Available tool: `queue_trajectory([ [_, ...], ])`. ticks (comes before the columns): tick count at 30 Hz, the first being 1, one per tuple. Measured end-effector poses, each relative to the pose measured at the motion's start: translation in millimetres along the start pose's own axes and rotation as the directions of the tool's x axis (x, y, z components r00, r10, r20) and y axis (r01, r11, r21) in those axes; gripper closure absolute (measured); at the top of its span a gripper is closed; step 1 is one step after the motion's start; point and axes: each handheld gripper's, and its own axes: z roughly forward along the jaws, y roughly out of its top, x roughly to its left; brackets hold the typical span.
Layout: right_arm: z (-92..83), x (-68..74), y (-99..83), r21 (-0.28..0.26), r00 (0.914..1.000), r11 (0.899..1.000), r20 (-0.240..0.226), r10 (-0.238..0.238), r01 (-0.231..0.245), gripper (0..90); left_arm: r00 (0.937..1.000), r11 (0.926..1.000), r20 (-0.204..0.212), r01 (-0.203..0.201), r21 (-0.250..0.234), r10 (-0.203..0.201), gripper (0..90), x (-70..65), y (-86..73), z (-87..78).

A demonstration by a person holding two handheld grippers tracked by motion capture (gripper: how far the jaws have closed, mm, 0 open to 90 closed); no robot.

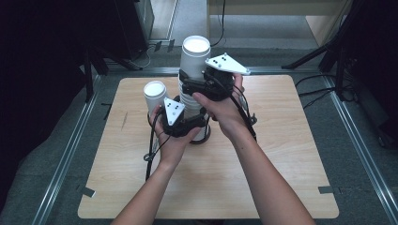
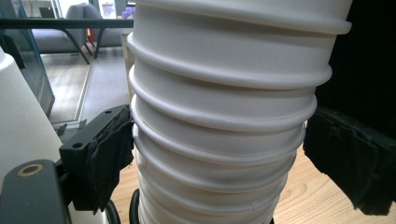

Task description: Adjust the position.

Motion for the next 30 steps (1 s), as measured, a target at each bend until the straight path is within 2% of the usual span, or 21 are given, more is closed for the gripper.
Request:
queue_trajectory([
  [13, 0.4, -1.3, 0.4, -0.001, 1.0000, 1.000, -0.006, 0.002, -0.002, 11.9, 0.9999, 0.9995, -0.004, -0.011, -0.029, 0.011, 6.4, -1.6, 1.2, 2.6],
  [20, 0.0, -1.4, 0.6, -0.001, 0.9999, 1.000, -0.009, 0.007, -0.007, 11.9, 0.9991, 0.9992, -0.032, -0.028, -0.027, 0.028, 3.3, -5.0, 6.0, 10.6],
  [24, -0.3, -1.6, 0.5, -0.001, 0.9999, 1.000, -0.010, 0.009, -0.009, 11.9, 0.9989, 0.9992, -0.040, -0.026, -0.031, 0.024, 2.4, -6.2, 6.4, 14.7],
  [30, -1.6, -4.3, 0.7, -0.008, 0.9989, 0.999, -0.031, 0.036, -0.036, 10.4, 0.9988, 0.9989, -0.042, -0.028, -0.037, 0.027, 2.6, -6.4, 6.1, 15.2],
])
